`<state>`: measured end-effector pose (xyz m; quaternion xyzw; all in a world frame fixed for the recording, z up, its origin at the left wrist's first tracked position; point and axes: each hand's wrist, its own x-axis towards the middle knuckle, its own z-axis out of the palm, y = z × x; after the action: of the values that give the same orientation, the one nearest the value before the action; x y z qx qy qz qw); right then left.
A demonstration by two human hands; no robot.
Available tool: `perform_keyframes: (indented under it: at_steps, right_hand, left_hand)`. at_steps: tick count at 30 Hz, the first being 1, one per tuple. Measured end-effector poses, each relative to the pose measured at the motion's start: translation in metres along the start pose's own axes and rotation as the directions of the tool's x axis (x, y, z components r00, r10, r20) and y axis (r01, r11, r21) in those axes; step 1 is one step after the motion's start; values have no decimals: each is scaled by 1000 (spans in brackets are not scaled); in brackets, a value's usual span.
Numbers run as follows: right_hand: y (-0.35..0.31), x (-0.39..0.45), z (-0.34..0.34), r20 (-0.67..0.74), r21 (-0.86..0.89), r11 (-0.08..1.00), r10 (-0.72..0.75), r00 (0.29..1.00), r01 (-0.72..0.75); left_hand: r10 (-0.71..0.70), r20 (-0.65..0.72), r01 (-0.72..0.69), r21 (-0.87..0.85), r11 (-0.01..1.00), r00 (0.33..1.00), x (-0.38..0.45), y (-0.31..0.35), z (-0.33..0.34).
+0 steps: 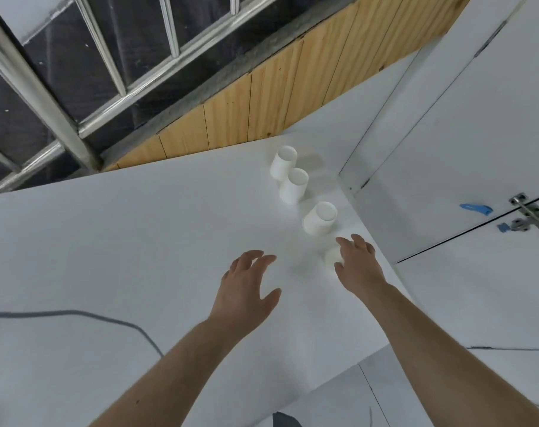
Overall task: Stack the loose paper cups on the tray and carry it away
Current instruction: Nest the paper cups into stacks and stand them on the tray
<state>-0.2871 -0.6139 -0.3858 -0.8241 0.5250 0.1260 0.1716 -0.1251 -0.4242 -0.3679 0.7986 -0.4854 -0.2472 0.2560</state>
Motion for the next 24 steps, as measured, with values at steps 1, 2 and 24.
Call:
perform_keyframes:
  at_steps: [1,2,24]
  right_hand:
    - [2,2,2,-11,18,1000,-7,1000,8]
    - [3,2,3,-22,34,999,-15,1000,15]
    - [-57,-19,-15,-85,727,680,-42,996,91]
  left_hand:
    - [-5,3,5,-1,1000,1000,2,0,0]
    - [-9,4,9,-1,1000,1000,4,0,0]
    - [-40,-133,16,-180,984,990,30,8,-10]
